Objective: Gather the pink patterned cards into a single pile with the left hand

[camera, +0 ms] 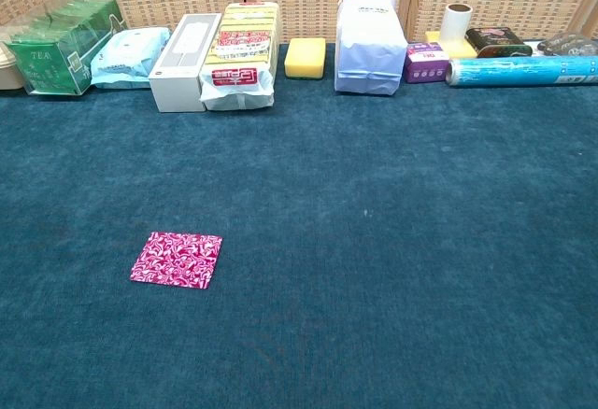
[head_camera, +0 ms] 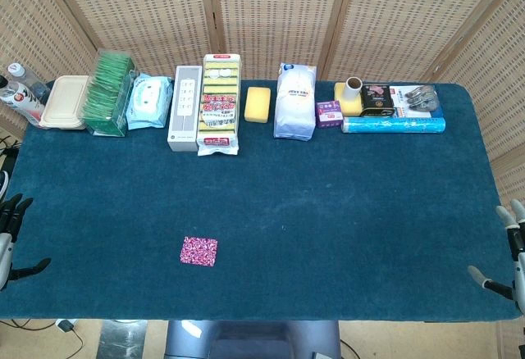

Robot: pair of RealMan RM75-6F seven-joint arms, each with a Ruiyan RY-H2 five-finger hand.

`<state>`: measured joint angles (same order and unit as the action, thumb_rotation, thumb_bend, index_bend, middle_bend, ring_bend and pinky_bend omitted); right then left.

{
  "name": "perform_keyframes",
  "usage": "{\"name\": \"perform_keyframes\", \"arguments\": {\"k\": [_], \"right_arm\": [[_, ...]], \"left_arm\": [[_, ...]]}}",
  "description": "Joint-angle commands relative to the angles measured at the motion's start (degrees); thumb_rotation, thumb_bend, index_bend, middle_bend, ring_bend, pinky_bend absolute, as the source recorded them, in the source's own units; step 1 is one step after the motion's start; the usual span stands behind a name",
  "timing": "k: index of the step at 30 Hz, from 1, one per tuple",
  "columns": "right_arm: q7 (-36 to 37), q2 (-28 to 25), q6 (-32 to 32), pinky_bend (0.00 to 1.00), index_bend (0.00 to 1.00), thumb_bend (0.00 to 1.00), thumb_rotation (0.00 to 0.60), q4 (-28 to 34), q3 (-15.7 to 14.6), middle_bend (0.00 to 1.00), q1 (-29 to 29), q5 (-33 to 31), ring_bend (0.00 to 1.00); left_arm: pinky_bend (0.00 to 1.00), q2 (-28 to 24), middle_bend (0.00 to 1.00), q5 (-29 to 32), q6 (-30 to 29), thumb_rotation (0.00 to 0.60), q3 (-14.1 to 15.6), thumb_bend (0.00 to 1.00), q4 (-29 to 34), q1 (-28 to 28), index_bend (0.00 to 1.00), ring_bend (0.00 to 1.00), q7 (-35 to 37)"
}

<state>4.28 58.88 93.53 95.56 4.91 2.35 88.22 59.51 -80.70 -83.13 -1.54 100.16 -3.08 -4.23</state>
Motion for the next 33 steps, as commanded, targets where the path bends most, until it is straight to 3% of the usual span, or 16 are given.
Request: {"name": "perform_keyframes", "arguments": {"k": [1,8,12,16,23,28,33], "right_arm": [[-0.2,0.0,-0.3,0.00,0.04,0.00,0.600,0.2,0.0,0.00,-0.2,-0.3,0.00],[-0.4,-0.3,-0.2,0.00,0.04,0.00,0.600,0.8,-0.4,0.00,0.1,0.1,0.00],[-0.1,-0.5,-0.6,0.00,0.04,0.00,0.600,0.9,-0.6,0.00,0.0,0.0,0.00],[1.0,-1.0,-0.9,0.00,0.04,0.00,0.600,0.9,-0.5,0.00,0.0,-0.6,0.00],[4.7,-2.1,-0.3,0.00,0.04,0.00,0.600,0.4,-0.5,0.00,0.5,-0.5,0.00],[6.9,-2.7,-0.7,0.00,0.04,0.00,0.600,0.3,-0.6,0.00,0.5,-0.5,0.00],[7.3,-3.0,-1.2,0.00,0.04,0.00,0.600,0.3,-0.7,0.00,0.3,-0.5,0.00]], "left_arm": [[0.07,0.1,0.00,0.1,0.1,0.600,0.0,0.03,0.1,0.0,0.00,0.00,-0.3],[0.07,0.1,0.00,0.2,0.7,0.600,0.4,0.03,-0.2,0.0,0.00,0.00,-0.9],[0.07,0.4,0.00,-3.2,1.7,0.600,1.5,0.04,-1.1,-0.8,0.00,0.00,0.7],[0.07,0.1,0.00,-7.1,6.4,0.600,3.9,0.04,0.4,-3.0,0.00,0.00,2.3],[0.07,0.7,0.00,-11.2,14.6,0.600,4.8,0.06,5.3,-8.8,0.00,0.00,1.8],[0.07,0.8,0.00,-8.1,23.1,0.600,4.6,0.06,9.4,-13.3,0.00,0.00,-2.8],[0.07,2.9,0.00,-4.7,28.0,0.600,4.4,0.06,12.0,-16.2,0.00,0.00,-13.3]]}}
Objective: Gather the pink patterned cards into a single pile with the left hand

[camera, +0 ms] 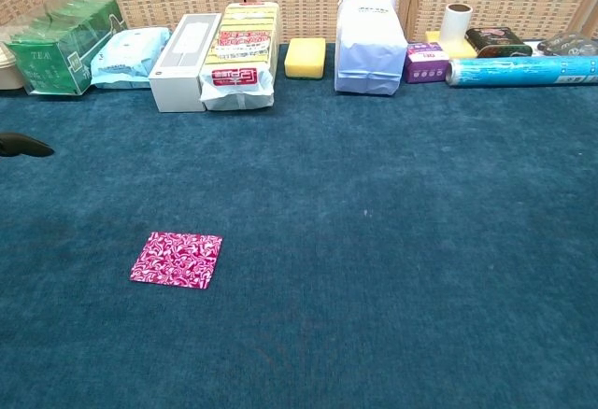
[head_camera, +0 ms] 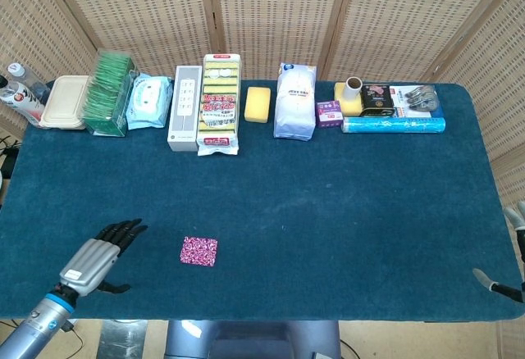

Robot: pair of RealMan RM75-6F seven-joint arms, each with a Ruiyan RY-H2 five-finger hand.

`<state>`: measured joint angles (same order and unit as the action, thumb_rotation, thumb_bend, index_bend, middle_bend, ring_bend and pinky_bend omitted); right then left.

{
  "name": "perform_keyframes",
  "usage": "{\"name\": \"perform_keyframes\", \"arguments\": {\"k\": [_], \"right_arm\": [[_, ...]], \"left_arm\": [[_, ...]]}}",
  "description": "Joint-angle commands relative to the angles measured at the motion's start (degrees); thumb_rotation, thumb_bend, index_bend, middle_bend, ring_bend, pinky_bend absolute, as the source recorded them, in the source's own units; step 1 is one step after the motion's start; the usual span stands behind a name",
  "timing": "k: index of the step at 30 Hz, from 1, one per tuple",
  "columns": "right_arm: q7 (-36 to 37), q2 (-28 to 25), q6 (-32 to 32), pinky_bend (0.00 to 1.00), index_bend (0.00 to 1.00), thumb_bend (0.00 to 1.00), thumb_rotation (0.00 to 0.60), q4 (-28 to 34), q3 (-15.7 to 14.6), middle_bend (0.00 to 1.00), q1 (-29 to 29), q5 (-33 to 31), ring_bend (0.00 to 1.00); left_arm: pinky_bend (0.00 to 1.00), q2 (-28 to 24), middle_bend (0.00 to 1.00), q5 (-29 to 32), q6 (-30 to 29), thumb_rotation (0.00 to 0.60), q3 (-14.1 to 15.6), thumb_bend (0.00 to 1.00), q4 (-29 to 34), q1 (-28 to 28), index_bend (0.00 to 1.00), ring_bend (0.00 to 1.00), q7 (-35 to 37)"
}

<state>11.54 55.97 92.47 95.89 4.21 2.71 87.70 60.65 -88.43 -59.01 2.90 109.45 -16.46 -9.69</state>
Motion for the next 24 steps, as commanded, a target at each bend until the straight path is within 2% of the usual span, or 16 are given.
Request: {"name": "perform_keyframes", "arguments": {"k": [1,5,10,19,24], "right_arm": [[0.1,-0.1,-0.2,0.00,0.04,0.00,0.600,0.0,-0.1,0.00,-0.1,0.0,0.00],[0.1,-0.1,-0.3,0.00,0.04,0.00,0.600,0.0,-0.1,0.00,-0.1,0.1,0.00],[0.4,-0.3,-0.8,0.00,0.04,0.00,0.600,0.0,0.0,0.00,-0.3,-0.4,0.00],[3.0,-1.0,-1.2,0.00,0.04,0.00,0.600,-0.6,0.1,0.00,-0.4,-0.9,0.00],[4.2,-1.4,-1.1,0.00,0.04,0.00,0.600,-0.5,0.2,0.00,-0.3,-1.0,0.00]], "left_arm": [[0.07,2.5,0.00,4.1,4.7,0.600,-0.1,0.06,3.5,-3.3,0.00,0.00,-9.9],[0.07,5.6,0.00,8.5,7.6,0.600,-0.7,0.06,4.8,-5.6,0.00,0.00,-15.9],[0.07,10.7,0.00,17.4,11.8,0.600,-1.1,0.06,5.2,-9.8,0.00,0.00,-23.9],[0.07,15.6,0.00,31.0,10.1,0.600,-0.3,0.06,6.4,-15.2,0.00,0.00,-34.0],[0.07,17.9,0.00,35.3,8.1,0.600,0.7,0.06,7.0,-17.7,0.00,0.00,-37.4]]}}
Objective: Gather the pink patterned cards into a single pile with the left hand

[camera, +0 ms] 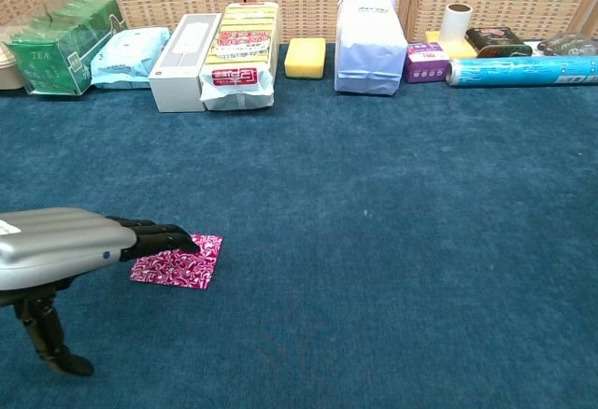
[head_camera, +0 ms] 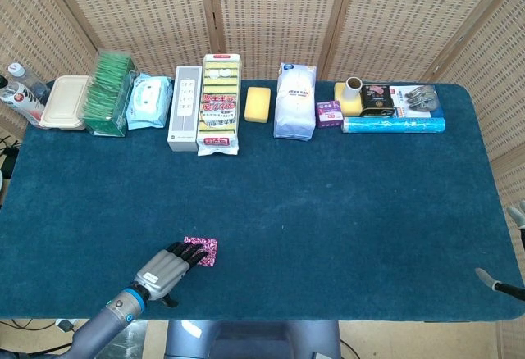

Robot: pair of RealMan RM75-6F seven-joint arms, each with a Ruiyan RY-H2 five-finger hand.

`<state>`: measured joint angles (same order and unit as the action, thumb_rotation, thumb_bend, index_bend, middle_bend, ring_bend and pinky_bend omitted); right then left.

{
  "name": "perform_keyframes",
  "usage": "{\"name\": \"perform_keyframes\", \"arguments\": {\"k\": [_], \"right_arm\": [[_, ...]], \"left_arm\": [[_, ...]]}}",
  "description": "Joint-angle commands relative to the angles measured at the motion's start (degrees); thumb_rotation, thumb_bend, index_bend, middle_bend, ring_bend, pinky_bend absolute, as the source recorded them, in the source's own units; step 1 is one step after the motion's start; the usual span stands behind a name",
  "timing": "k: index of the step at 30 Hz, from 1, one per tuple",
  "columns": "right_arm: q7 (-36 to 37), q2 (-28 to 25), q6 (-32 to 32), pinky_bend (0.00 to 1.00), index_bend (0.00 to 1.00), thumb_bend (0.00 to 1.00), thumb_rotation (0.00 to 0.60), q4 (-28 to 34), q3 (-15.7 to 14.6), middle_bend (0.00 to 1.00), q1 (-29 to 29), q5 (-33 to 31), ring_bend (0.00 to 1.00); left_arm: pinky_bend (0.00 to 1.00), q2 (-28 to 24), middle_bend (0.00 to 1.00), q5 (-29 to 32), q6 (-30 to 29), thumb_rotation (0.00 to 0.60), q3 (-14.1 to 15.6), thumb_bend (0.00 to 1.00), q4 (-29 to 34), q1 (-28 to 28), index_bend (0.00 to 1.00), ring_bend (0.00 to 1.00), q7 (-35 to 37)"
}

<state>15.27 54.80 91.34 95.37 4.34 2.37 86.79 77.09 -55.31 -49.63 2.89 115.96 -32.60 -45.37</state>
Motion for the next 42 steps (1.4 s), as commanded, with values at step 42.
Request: {"name": "perform_keyframes", "arguments": {"k": [42], "right_arm": [[2.0,-0.6,0.1,0.00,0.04,0.00,0.600,-0.4,0.2,0.00,0.3,-0.8,0.00]], "left_arm": [[0.07,-1.2,0.00,13.0,-5.3,0.600,3.9,0.06,-4.0,-7.2,0.00,0.00,6.2]]}}
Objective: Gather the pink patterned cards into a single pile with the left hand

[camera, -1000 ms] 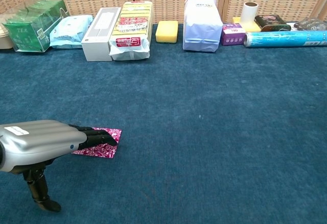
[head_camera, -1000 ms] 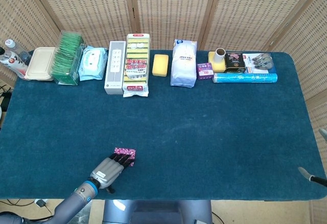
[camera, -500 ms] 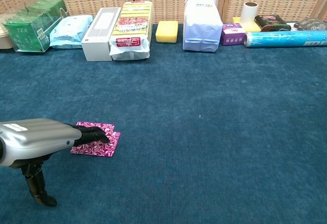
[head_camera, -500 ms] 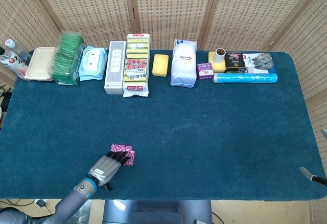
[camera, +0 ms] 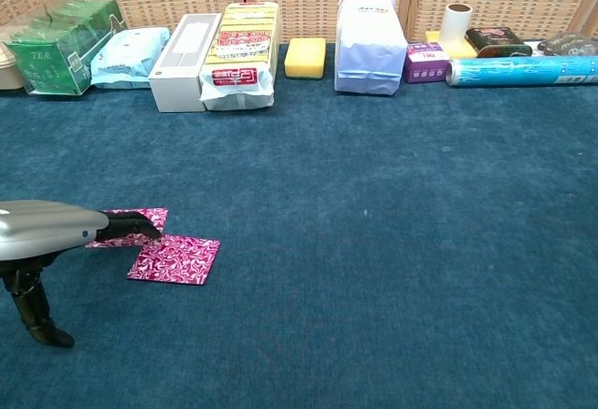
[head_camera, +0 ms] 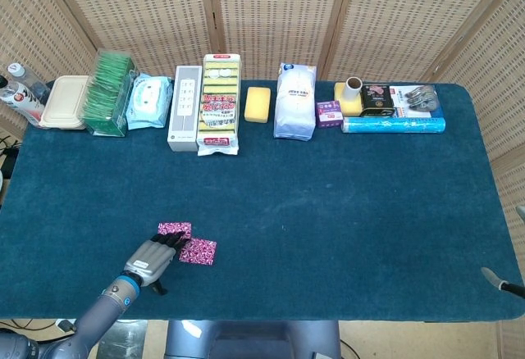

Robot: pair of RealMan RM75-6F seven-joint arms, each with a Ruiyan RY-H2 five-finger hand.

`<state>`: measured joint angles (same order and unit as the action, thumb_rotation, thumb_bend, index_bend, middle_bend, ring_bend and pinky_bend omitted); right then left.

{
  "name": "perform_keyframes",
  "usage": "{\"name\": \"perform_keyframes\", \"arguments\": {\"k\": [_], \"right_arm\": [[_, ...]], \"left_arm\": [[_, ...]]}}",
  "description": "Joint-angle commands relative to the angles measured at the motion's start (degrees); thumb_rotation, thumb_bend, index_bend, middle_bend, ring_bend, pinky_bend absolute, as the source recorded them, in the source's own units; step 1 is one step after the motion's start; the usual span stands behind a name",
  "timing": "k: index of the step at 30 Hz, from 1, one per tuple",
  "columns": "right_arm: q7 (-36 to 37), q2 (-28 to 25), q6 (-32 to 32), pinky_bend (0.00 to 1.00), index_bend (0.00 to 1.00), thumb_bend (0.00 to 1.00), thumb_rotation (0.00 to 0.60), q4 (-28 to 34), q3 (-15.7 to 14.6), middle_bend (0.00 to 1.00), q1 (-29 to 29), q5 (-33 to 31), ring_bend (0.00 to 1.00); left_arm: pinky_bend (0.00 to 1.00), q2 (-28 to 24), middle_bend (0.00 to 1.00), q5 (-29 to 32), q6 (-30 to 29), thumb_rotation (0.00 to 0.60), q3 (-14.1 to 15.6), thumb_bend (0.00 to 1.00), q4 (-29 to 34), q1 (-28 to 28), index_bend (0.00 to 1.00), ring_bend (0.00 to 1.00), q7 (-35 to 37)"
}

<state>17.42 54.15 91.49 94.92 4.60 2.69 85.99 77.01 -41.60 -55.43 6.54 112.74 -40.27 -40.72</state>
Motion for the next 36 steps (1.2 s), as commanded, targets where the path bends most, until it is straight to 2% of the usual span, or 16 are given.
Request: {"name": "perform_keyframes", "arguments": {"k": [1,14,21,25,29,32,36], "right_arm": [[-0.2,0.1,0.0,0.00,0.04,0.00,0.600,0.1,0.0,0.00,0.0,0.0,0.00],[-1.0,0.0,-0.1,0.00,0.04,0.00,0.600,0.7,-0.1,0.00,0.0,0.0,0.00],[-1.7,0.3,0.0,0.00,0.04,0.00,0.600,0.8,-0.3,0.00,0.1,0.3,0.00],[-2.0,0.3,0.0,0.00,0.04,0.00,0.600,0.9,-0.3,0.00,0.1,0.3,0.00],[-2.1,0.3,0.1,0.00,0.04,0.00,0.600,1.0,-0.3,0.00,0.1,0.4,0.00],[-2.0,0.3,0.1,0.00,0.04,0.00,0.600,1.0,-0.3,0.00,0.1,0.4,0.00],[-1.7,0.3,0.2,0.00,0.04,0.00,0.600,0.8,-0.3,0.00,0.2,0.4,0.00]], "left_arm": [[0.07,-1.6,0.00,-1.1,0.8,0.600,0.4,0.06,-1.0,0.6,0.00,0.00,2.5],[0.07,-6.7,0.00,-5.9,3.6,0.600,1.7,0.06,-5.9,4.1,0.00,0.00,13.4],[0.07,-9.8,0.00,-10.0,6.6,0.600,2.0,0.06,-10.3,6.9,0.00,0.00,22.4],[0.07,-12.7,0.00,-18.2,5.8,0.600,1.5,0.06,-8.2,8.9,0.00,0.00,28.4],[0.07,-16.4,0.00,-28.8,3.2,0.600,2.2,0.06,-3.1,10.7,0.00,0.00,32.0],[0.07,-17.7,0.00,-33.3,3.0,0.600,3.2,0.06,-0.1,11.0,0.00,0.00,31.6],[0.07,-17.1,0.00,-34.5,4.8,0.600,3.7,0.06,2.4,10.2,0.00,0.00,29.0]]}}
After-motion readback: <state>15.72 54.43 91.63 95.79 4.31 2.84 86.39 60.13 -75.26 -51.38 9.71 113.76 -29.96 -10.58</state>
